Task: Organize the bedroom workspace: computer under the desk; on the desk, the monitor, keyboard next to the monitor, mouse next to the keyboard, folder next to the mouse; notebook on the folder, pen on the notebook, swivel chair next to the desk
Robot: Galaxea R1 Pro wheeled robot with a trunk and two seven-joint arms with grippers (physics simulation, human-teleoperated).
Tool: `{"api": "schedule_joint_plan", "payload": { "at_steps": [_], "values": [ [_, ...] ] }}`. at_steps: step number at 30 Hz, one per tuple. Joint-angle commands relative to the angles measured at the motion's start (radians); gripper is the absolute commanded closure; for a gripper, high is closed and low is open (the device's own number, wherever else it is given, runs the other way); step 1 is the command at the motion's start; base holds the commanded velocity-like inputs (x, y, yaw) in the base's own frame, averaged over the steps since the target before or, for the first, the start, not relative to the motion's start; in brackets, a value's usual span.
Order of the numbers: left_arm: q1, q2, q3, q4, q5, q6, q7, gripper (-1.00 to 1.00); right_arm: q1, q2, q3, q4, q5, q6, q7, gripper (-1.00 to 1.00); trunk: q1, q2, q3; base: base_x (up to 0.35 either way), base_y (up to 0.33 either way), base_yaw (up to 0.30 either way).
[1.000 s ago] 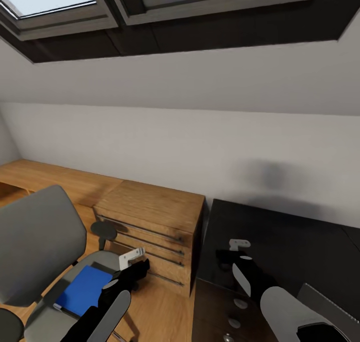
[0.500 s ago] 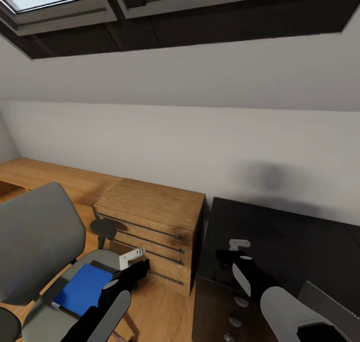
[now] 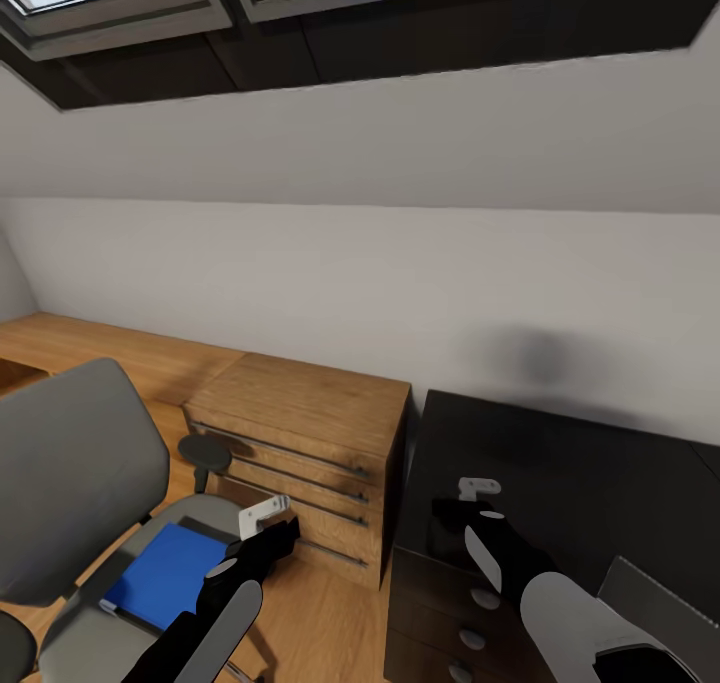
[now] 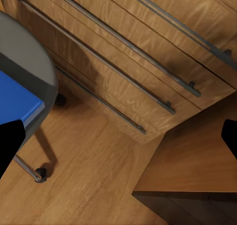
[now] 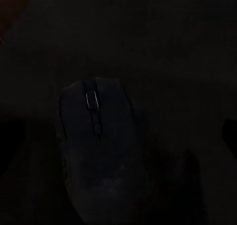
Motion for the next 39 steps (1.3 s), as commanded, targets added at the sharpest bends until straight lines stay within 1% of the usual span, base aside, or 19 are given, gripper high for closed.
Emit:
{"api": "schedule_joint_plan", "payload": {
  "at_steps": [1, 13, 34, 36, 39],
  "values": [
    [-0.001, 0.001, -0.003, -0.002, 0.005, 0.002, 0.008, -1.00, 0.000, 0.000, 0.009, -0.002, -0.010, 0.005, -0.008, -1.00, 0.004, -0.008, -0.004, 0.000, 0.000, 0.000],
    [-0.001, 0.001, -0.003, -0.002, 0.004, 0.002, 0.008, -1.00, 0.000, 0.001, 0.009, -0.002, -0.010, 0.006, -0.008, -1.00, 0.050, -0.092, -0.042, 0.000, 0.000, 0.000],
    [-0.001, 0.001, -0.003, -0.002, 0.004, 0.001, 0.008, -1.00, 0.000, 0.001, 0.009, -0.002, -0.010, 0.007, -0.008, -1.00, 0.050, -0.092, -0.042, 0.000, 0.000, 0.000],
    [-0.001, 0.001, -0.003, -0.002, 0.004, 0.001, 0.008, -1.00, 0.000, 0.002, 0.009, -0.002, -0.010, 0.007, -0.008, -1.00, 0.058, -0.106, -0.048, 0.000, 0.000, 0.000],
    [-0.001, 0.000, -0.003, -0.002, 0.004, 0.002, 0.008, -1.00, 0.000, 0.002, 0.009, -0.002, -0.010, 0.007, -0.008, -1.00, 0.058, -0.106, -0.048, 0.000, 0.000, 0.000]
  ]
}}
